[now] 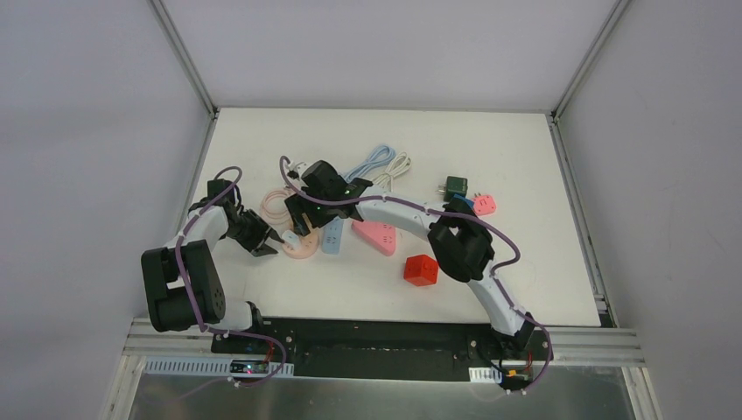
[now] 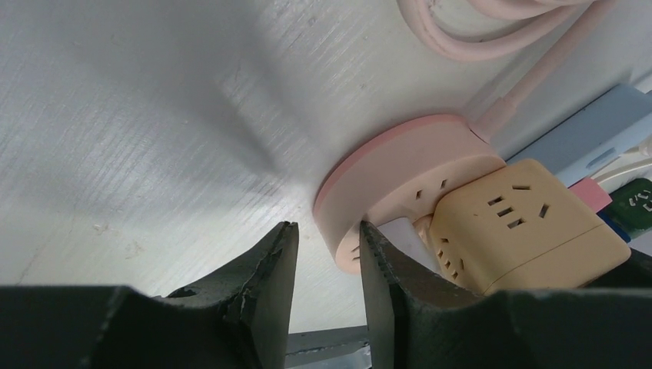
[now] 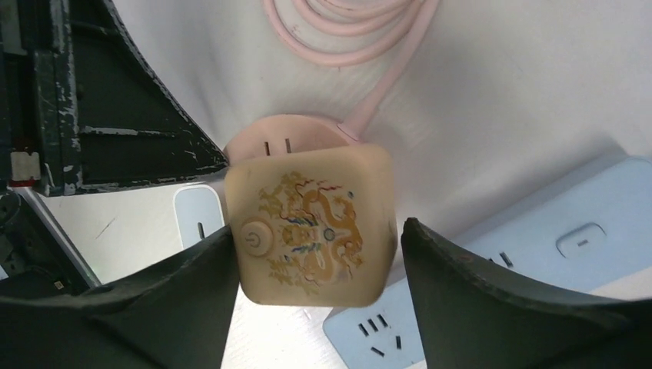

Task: Pull the plug off the socket

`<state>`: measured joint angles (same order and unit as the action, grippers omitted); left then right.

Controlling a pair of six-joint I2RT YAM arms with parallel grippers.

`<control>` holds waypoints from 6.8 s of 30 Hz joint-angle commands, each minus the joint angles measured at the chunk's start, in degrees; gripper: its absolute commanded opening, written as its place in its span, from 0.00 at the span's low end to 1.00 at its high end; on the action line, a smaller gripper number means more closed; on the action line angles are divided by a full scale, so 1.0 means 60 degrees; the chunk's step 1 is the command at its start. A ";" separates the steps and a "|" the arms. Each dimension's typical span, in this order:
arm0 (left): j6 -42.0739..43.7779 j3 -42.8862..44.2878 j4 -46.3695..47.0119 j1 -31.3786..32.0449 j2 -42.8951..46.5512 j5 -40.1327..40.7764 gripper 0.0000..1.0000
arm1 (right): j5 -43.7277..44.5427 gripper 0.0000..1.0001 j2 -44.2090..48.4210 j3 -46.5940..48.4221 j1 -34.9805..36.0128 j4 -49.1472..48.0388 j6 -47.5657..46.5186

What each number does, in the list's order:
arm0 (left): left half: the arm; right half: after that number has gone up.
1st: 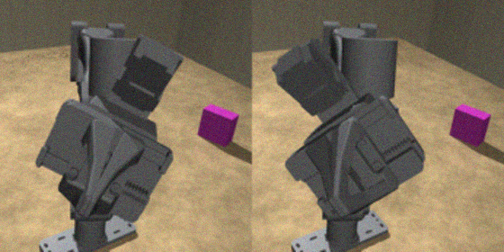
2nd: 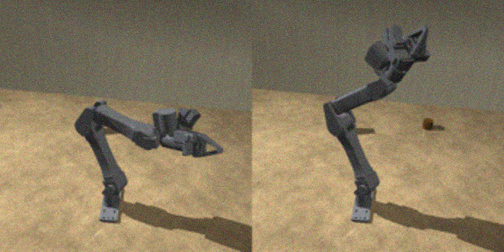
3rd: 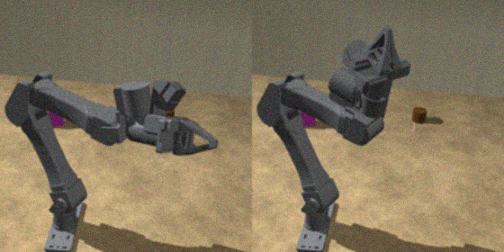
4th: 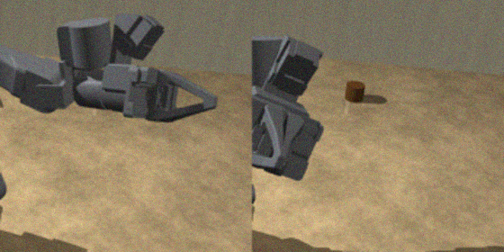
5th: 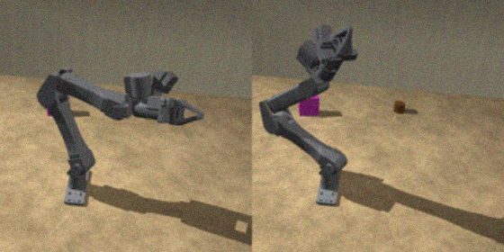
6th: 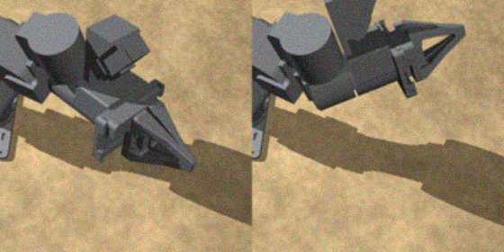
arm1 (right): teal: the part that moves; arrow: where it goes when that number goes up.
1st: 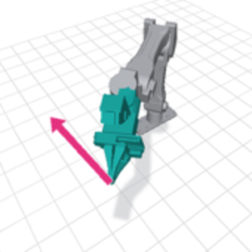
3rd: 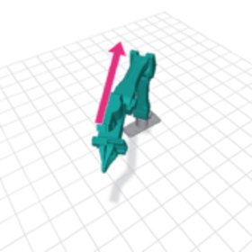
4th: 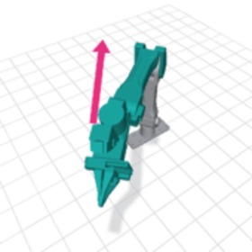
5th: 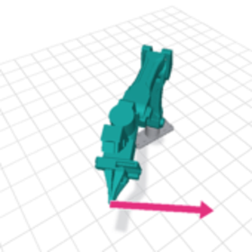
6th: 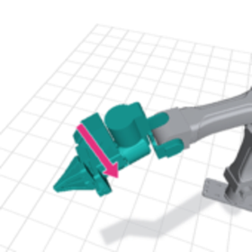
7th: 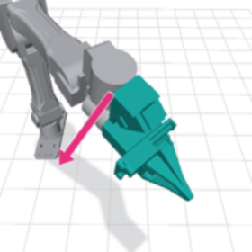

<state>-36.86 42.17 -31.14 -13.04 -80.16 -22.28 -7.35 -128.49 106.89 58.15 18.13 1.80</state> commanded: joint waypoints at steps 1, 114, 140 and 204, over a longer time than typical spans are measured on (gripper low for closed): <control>0.0211 -0.0129 -0.0347 0.0158 -0.0155 0.0050 0.36 | -0.0055 0.70 -0.0219 0.0523 0.0084 -0.0280 -0.0242; 0.0255 0.0325 -0.1175 0.0796 -0.1420 0.1219 0.26 | 0.0157 0.00 0.1406 -0.0535 0.0857 -0.1676 -0.0615; 0.0284 0.0353 -0.1112 0.0826 -0.1537 0.0987 0.26 | -0.1463 0.00 0.1549 -0.0135 0.0319 -0.1586 0.0530; 0.0321 0.0835 -0.1356 0.1085 -0.1742 0.1079 0.27 | -0.0110 0.00 0.2498 -0.1520 0.0882 -0.2472 -0.1111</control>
<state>-36.38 48.40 -40.25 -7.86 -88.27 -22.00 -2.24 -120.49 97.12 62.04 12.47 -6.61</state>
